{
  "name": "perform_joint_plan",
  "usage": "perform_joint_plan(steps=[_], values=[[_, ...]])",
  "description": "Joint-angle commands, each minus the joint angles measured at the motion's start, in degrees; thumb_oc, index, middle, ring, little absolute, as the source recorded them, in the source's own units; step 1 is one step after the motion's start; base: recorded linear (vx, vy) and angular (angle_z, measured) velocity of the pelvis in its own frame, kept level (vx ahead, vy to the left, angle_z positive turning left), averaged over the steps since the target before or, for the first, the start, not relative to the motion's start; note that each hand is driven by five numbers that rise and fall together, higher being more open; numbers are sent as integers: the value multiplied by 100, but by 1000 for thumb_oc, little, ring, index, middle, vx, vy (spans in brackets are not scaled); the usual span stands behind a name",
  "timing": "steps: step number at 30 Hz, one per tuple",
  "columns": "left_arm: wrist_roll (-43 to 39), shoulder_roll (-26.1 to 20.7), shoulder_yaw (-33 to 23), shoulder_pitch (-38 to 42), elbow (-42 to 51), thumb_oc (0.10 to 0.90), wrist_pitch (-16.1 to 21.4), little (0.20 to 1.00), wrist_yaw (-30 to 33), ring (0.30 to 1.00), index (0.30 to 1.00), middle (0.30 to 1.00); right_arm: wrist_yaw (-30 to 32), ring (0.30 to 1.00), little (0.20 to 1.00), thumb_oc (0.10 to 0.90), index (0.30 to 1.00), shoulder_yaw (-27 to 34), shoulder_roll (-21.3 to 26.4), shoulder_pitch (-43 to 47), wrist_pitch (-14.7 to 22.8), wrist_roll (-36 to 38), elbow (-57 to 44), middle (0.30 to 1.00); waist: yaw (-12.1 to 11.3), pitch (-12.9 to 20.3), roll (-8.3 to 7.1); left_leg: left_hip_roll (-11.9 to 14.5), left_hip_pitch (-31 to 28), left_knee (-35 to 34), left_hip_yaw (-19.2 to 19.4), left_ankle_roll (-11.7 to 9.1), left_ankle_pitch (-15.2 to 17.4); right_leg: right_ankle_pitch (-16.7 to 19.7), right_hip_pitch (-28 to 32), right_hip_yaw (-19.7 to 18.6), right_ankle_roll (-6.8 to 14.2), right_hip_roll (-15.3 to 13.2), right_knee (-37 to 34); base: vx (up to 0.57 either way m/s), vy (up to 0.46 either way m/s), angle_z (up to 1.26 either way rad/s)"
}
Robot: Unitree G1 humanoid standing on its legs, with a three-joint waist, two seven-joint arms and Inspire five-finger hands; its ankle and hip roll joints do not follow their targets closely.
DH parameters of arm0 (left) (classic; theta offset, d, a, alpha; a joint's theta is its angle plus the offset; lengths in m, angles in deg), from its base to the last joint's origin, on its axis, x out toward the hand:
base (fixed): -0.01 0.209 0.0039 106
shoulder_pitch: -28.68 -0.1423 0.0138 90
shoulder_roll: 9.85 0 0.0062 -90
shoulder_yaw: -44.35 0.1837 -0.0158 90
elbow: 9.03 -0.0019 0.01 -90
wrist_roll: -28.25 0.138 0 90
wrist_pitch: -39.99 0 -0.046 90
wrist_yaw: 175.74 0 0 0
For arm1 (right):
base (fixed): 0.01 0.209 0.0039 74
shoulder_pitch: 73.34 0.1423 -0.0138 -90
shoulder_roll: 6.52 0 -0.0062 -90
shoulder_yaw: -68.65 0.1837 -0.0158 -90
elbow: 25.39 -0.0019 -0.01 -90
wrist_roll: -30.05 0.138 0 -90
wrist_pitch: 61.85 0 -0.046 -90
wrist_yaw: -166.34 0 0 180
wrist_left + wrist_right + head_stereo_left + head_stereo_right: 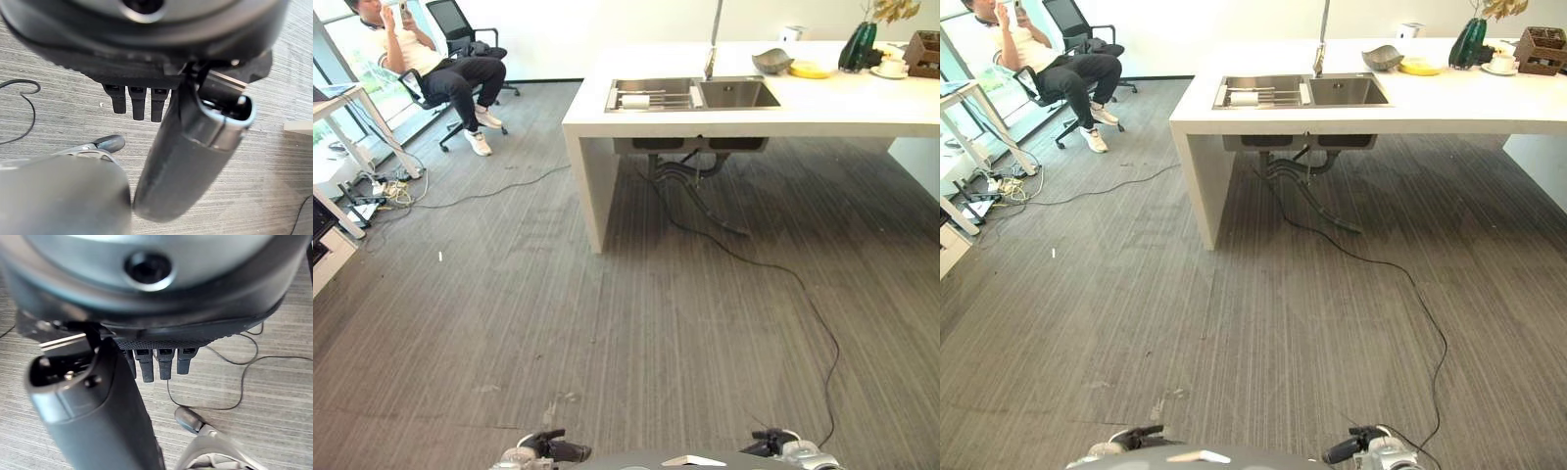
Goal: Place the dishes in the dishwasher.
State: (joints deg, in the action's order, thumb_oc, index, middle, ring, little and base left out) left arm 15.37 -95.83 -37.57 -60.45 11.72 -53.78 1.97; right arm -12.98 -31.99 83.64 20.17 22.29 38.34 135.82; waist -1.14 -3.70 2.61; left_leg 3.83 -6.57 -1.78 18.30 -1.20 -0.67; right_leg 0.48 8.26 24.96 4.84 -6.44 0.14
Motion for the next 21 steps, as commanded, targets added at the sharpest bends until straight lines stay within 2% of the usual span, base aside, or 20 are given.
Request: perform_joint_plan(steps=[1,6,11,21], values=[[228,-58,269,449,80,800,225,900,62,900,900,900,88,900,900,800,900,71,172,626,186,233,-34,900,-119,-50,-79,213,-27,-322,-134,-503,-29,324,-174,136,553,-477,-514,0,0,0],[484,-260,281,656,286,800,312,900,353,900,900,900,161,900,900,800,900,-38,179,705,296,283,-256,900,-209,-216,-119,204,88,-322,-200,-494,-85,383,-266,137,556,-483,-514,-16,23,4],[470,-179,170,590,276,800,347,900,628,900,900,900,248,900,900,800,900,-88,9,544,359,338,-253,900,-301,-276,-142,202,76,-322,-233,-484,-68,354,-216,157,554,-468,-514,18,14,3],[670,-70,312,570,127,800,369,900,710,900,900,900,329,900,900,800,900,-29,-25,461,373,336,-7,900,-324,-206,-184,150,99,-322,-285,-461,-55,325,-181,204,544,-462,-514,27,13,3]])
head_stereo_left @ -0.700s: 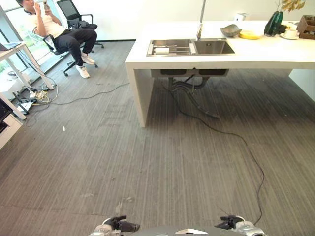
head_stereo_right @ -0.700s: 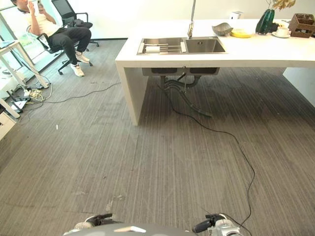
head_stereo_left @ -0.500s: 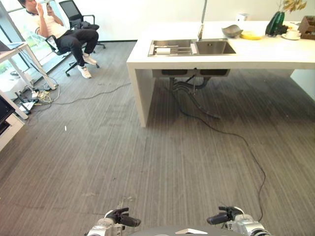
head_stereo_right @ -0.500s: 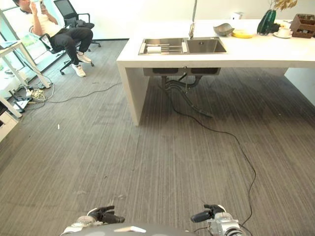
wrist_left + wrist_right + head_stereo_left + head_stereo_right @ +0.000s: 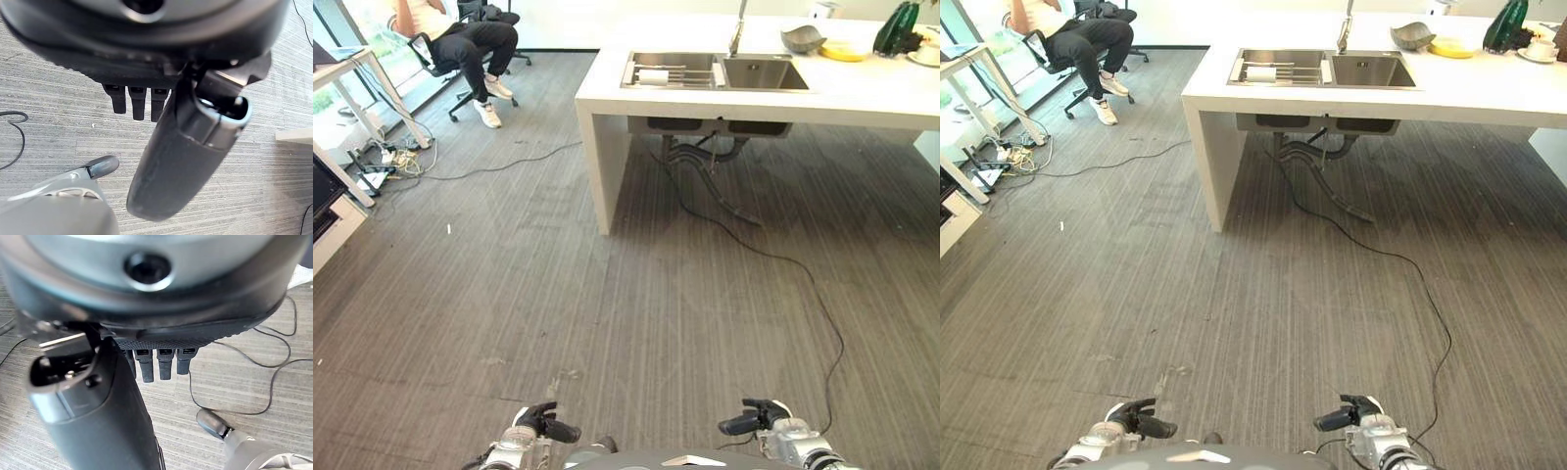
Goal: Place the dishes in the dishwasher.
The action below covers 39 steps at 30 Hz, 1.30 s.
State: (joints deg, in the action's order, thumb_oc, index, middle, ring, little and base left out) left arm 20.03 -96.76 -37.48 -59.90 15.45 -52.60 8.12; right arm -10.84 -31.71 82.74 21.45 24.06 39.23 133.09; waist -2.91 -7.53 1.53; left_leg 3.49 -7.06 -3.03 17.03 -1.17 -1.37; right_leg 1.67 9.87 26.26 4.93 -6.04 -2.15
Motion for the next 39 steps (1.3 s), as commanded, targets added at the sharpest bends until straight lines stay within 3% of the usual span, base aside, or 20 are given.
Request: perform_joint_plan(steps=[1,25,36,39], values=[[214,26,310,508,-249,800,252,900,87,900,900,900,119,900,900,800,900,-42,75,319,199,259,282,900,-146,174,-66,188,111,-197,-150,-469,44,189,-312,70,539,-493,-285,36,23,2],[-471,221,35,255,-380,800,214,900,-181,900,900,900,1,900,900,800,900,232,43,139,118,420,811,900,-132,279,-92,131,11,-197,-149,-414,139,187,-253,55,543,-508,-285,13,1,0],[-297,66,281,350,256,800,300,900,-126,900,900,900,25,900,900,800,900,301,124,357,154,545,589,900,-172,234,-172,-8,2,-197,-152,-306,225,318,-247,115,602,-632,-261,4,42,0],[85,-62,458,405,563,800,323,900,-66,900,900,900,33,900,900,800,900,313,182,438,142,517,525,900,-218,127,-212,-98,-82,-197,-125,-203,315,244,-288,117,648,-738,61,14,105,-1]])
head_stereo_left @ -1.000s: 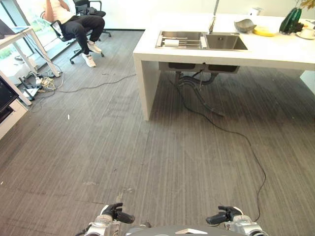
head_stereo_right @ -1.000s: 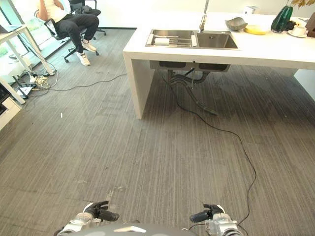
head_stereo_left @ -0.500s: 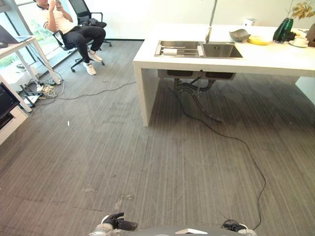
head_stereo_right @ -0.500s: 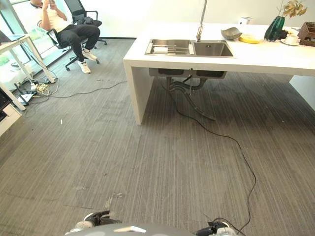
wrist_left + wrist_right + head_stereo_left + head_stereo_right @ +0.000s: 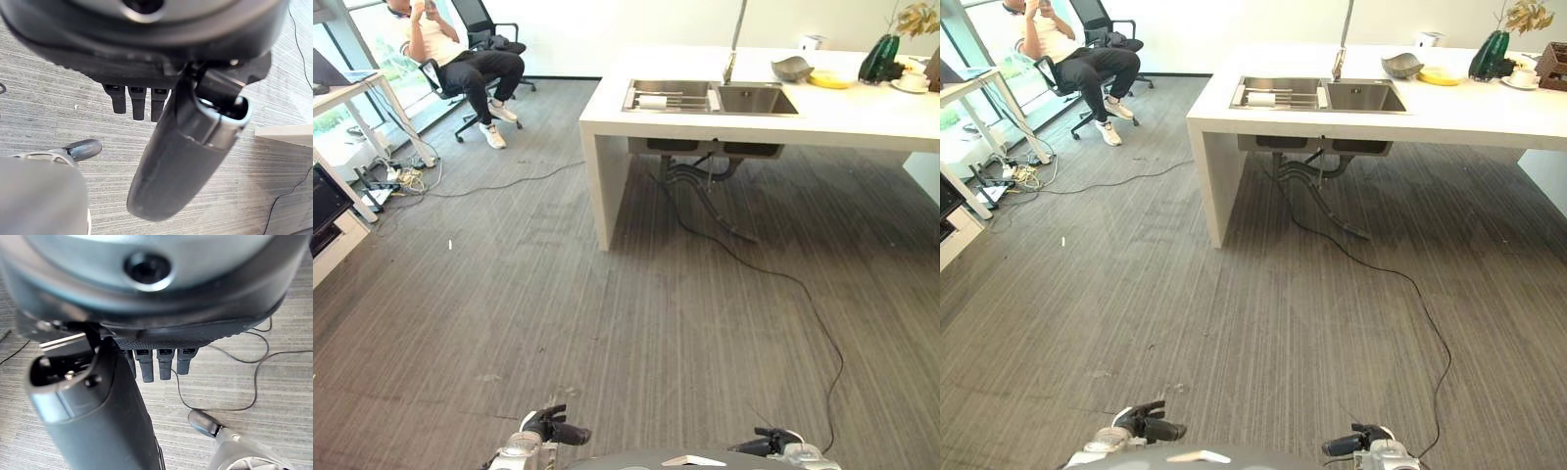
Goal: Place the dishes in the dishwasher.
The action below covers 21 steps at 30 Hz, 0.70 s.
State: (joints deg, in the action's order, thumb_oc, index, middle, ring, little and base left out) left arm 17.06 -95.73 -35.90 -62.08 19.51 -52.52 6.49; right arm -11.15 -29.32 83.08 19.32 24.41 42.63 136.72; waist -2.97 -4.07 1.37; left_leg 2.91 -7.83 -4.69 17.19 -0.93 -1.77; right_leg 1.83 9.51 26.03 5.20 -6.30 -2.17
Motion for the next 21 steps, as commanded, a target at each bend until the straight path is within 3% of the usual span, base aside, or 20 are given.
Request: perform_joint_plan(steps=[1,3,4,7,11,12,14,16,18,19,21], values=[[440,-192,320,635,187,800,317,900,129,900,900,900,74,900,900,800,900,80,145,662,111,187,138,900,-214,-232,-208,-67,5,-31,-141,-196,350,209,-344,111,617,-759,229,-7,119,-1],[455,-245,328,635,298,800,317,900,147,900,900,900,87,900,900,800,900,85,146,689,129,206,66,900,-222,-301,-199,-86,-10,-31,-142,-139,364,140,-517,53,629,-815,527,-22,118,-3],[440,-294,370,645,504,800,317,900,164,900,900,900,106,900,900,800,900,65,134,752,151,231,-53,900,-272,-469,-154,-95,-50,38,-126,-29,423,1,-872,8,683,-952,1348,-45,162,-15],[327,-332,381,702,559,800,294,900,238,900,900,900,91,900,900,800,900,-83,97,882,144,200,-152,900,-237,-764,-74,-67,-121,104,-140,92,498,292,-1574,-153,841,-1128,2431,-15,137,-27],[252,-366,295,698,547,800,300,900,300,900,900,900,130,900,900,800,900,-136,63,857,133,190,-257,900,-259,-853,-212,-174,-299,4,-242,75,601,396,-1731,-322,769,-1083,1802,162,-89,-8],[150,-410,259,751,564,800,316,900,313,900,900,900,186,900,900,800,900,-138,72,879,152,256,-352,900,-226,-946,-261,-175,-323,-29,-390,-24,631,692,-1908,-382,803,-1097,1208,216,-181,12],[96,-456,223,772,621,800,326,900,320,900,900,900,199,900,900,800,900,-132,67,843,128,251,-381,900,-215,-993,-321,-93,-394,-31,-536,-169,703,903,-2022,-370,864,-1214,623,292,-215,33],[56,-490,181,760,636,800,327,900,336,900,900,900,174,900,900,800,900,-126,76,804,109,202,-383,900,-142,-977,-365,-50,-519,-31,-689,-250,807,1095,-2106,-502,914,-1240,488,314,-129,59],[69,-505,183,743,635,800,330,900,323,900,900,900,142,900,900,800,900,-111,81,750,93,187,-367,900,-126,-938,-398,-41,-594,-31,-739,-277,887,1034,-2053,-479,891,-1213,471,283,-105,52],[2,-507,151,709,622,800,315,900,319,900,900,900,93,900,900,800,900,-152,71,657,105,132,-299,900,-76,-815,-445,97,-770,46,-858,-310,1025,927,-2069,-438,832,-1117,648,376,-203,53],[-136,-495,113,628,638,800,302,900,309,900,900,900,55,900,900,800,900,-204,95,589,109,97,-241,900,-20,-707,-379,386,-734,522,-1024,-300,1244,682,-2007,-368,700,-879,883,399,-264,69]])
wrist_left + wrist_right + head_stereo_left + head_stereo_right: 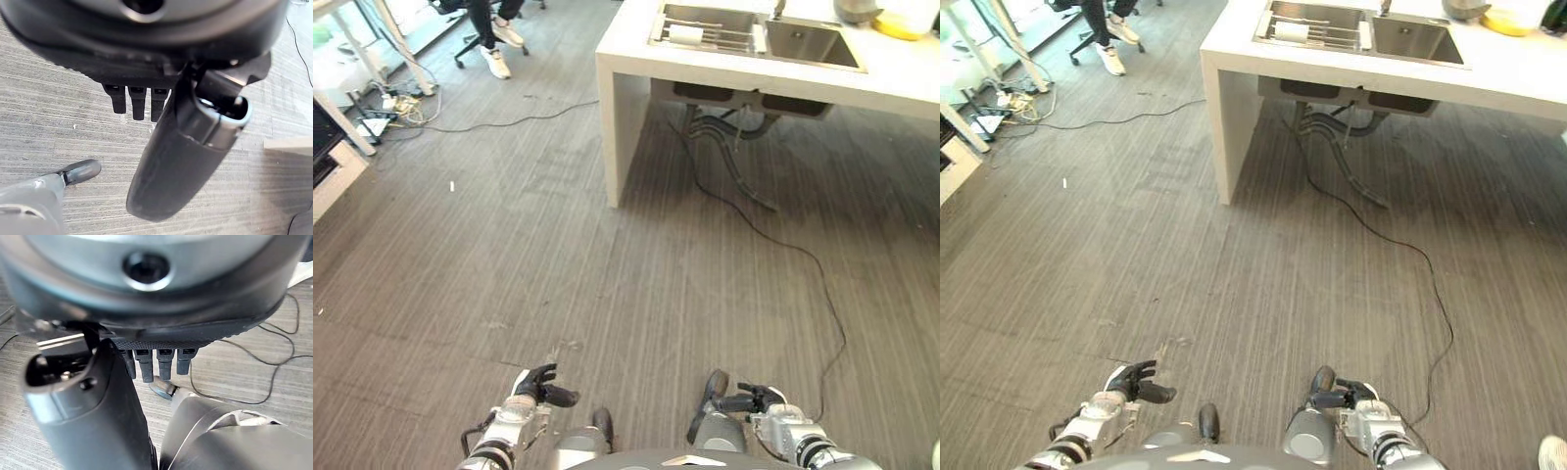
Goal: Place the dishes in the dishwasher.
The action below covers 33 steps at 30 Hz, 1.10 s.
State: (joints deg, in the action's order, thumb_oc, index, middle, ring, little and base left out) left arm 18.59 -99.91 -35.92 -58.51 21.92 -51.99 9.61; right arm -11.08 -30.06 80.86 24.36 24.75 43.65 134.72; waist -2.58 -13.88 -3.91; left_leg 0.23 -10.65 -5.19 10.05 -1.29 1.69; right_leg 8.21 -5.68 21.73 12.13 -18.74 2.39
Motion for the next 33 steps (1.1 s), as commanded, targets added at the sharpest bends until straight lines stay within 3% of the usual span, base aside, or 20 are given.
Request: perform_joint_plan(steps=[1,3,4,6,7,8,11,13,14,16,21,23,24,26,27,28,29,31,32,33], values=[[-353,-79,94,230,448,800,250,900,-18,900,900,900,45,900,900,800,900,-153,338,73,79,-3,-32,900,-54,308,149,720,-292,949,-382,-276,922,-94,-438,128,-95,453,461,300,-274,80],[-474,-86,70,194,534,800,246,900,-31,900,900,900,32,900,900,800,900,-199,382,91,83,-22,-52,900,-81,321,182,803,-67,1482,-430,-350,781,-248,-315,210,-217,601,463,211,-247,47],[-548,-116,82,187,671,800,221,900,-67,900,900,900,61,900,900,800,900,-243,446,138,90,-26,-95,900,-215,255,177,1007,475,2727,-488,-399,428,-533,10,290,-468,850,404,197,-312,11],[-710,-125,103,238,882,800,186,900,-49,900,900,900,115,900,900,800,900,-247,527,188,86,38,-226,900,-359,73,125,1110,1155,4045,-589,-388,-99,-725,333,414,-729,999,304,239,-391,-6],[-752,-165,123,249,1072,800,164,900,-39,900,900,900,145,900,900,800,900,-223,571,193,66,63,-294,900,-427,-33,91,1255,1553,4536,-334,-435,-356,-917,572,512,-879,1132,219,163,-257,-22],[-753,-166,124,248,1075,800,162,900,-39,900,900,900,145,900,900,800,900,-222,570,193,66,62,-295,900,-426,-30,97,1264,1565,4552,-341,-438,-349,-918,568,515,-881,1140,219,193,-174,-25],[-922,-177,61,236,1405,800,211,900,-19,900,900,900,135,900,900,800,900,-263,600,163,72,79,-384,900,-665,-80,68,660,2362,3910,-257,-295,88,-999,899,406,-837,1280,-114,232,-32,12],[-955,-198,45,224,1485,800,205,900,-59,900,900,900,115,900,900,800,900,-247,598,144,82,83,-373,900,-710,-55,49,627,2395,3516,-225,-281,149,-1013,977,393,-760,1297,-216,256,36,-5],[-1037,-221,20,214,1656,800,218,900,-103,900,900,900,133,900,900,800,900,-225,604,135,102,68,-324,900,-845,28,141,798,2607,2208,-35,-350,-346,-1092,1247,461,-670,1431,-437,457,105,-27],[-1152,-308,-70,206,1885,800,278,900,-112,900,900,900,135,900,900,800,900,-224,594,190,124,23,-199,900,-1058,-4,214,645,2791,1191,-323,-503,-937,-1204,1528,272,-644,1620,-563,463,112,-10],[-1393,-476,-187,106,2434,800,338,900,-150,900,900,900,95,900,900,800,900,-169,456,246,82,-91,80,900,-1201,153,235,631,2798,916,-294,-445,-1222,-1513,1836,100,-573,1733,-516,286,103,-38],[-1453,-630,-326,56,2789,800,367,900,-136,900,900,900,63,900,900,800,900,-100,402,217,70,-150,263,900,-1297,215,99,481,2874,1236,-362,-297,-1061,-1634,1826,-44,-563,1618,-128,398,182,-44],[-1491,-807,-414,66,3267,800,389,900,-171,900,900,900,57,900,900,800,900,78,372,174,45,-148,481,900,-1339,269,-46,400,2739,1317,-259,-177,-874,-1626,1736,-14,-368,1484,491,427,219,-69],[-1481,-944,-503,95,3650,800,426,900,-157,900,900,900,35,900,900,800,900,203,384,189,-9,-194,672,900,-1274,282,-70,326,2581,1348,-175,-21,-655,-1293,1399,-30,-100,1242,1378,267,190,-49],[-1481,-942,-505,95,3654,800,423,900,-157,900,900,900,34,900,900,800,900,203,386,192,-8,-194,674,900,-1282,299,-60,342,2599,1340,-171,-20,-671,-1274,1376,-38,-104,1256,1370,220,247,-7],[-1490,-1110,-563,163,4131,800,522,900,-122,900,900,900,21,900,900,800,900,323,429,230,-45,-237,776,900,-1181,247,17,268,2412,1395,-102,169,-439,-620,1007,-109,180,1075,2371,210,269,2],[-1496,-1210,-652,204,4413,800,576,900,-61,900,900,900,14,900,900,800,900,375,448,233,-36,-240,780,900,-1103,207,120,295,2278,1394,-75,242,-363,-413,787,-135,230,1033,2914,284,325,9],[-1463,-1315,-733,259,4650,800,622,900,-7,900,900,900,-3,900,900,800,900,411,454,219,-39,-251,790,900,-1049,187,234,355,2128,1346,-35,292,-309,-299,556,-80,274,1002,3381,183,168,10],[-1435,-1480,-856,439,5138,800,740,900,70,900,900,900,-50,900,900,800,900,474,437,128,-42,-261,825,900,-899,143,377,333,1698,1074,-18,362,-213,-279,156,135,250,806,3723,285,143,-8],[-1417,-1523,-907,551,5299,800,788,900,103,900,900,900,-63,900,900,800,900,474,427,76,-36,-261,824,900,-843,137,373,267,1520,988,-23,347,-149,-386,38,211,206,707,3523,426,132,-18]])
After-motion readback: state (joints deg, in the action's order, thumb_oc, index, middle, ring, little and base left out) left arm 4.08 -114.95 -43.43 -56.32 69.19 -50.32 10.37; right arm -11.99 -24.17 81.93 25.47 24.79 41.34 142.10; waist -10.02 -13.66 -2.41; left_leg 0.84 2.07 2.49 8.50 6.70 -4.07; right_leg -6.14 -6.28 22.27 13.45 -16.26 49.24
